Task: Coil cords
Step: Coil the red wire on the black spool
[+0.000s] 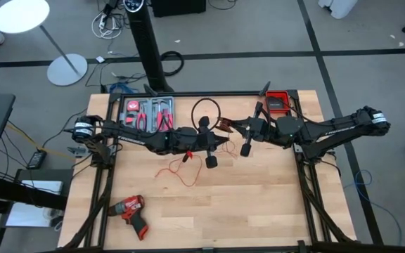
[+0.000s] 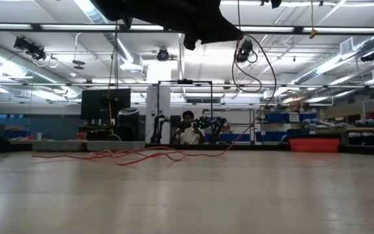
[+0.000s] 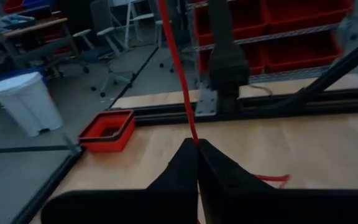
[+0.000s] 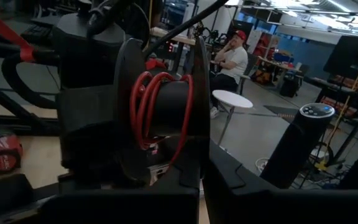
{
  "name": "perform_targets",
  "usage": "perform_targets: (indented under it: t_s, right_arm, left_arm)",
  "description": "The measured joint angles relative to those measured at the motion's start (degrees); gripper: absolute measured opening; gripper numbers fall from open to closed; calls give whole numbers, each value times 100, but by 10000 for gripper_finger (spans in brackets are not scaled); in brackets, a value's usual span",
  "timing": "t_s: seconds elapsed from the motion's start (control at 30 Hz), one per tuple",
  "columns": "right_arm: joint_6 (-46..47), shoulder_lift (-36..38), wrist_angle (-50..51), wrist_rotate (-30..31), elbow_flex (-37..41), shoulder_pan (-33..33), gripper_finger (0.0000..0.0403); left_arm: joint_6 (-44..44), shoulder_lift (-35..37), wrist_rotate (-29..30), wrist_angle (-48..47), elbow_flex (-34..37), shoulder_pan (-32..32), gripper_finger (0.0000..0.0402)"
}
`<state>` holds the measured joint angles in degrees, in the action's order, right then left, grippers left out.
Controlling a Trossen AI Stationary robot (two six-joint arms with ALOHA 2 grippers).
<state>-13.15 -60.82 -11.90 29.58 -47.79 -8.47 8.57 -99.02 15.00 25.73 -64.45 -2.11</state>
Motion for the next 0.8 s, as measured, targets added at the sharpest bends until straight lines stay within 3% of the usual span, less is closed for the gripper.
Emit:
perform_targets:
  t_s: [0.33, 0.53, 0.8]
  right_arm:
    - [0, 80, 665, 32, 1, -237, 0]
    - [0, 170, 1283, 417, 0, -341, 0]
    - [28, 190, 1783, 383, 2, -281, 0]
  left_arm:
    - [742, 195, 1061, -756, -2, 15, 1]
    - [925, 712, 1184, -1438, -9, 15, 0]
    - [703, 1256, 1222, -2032, -7, -127, 0]
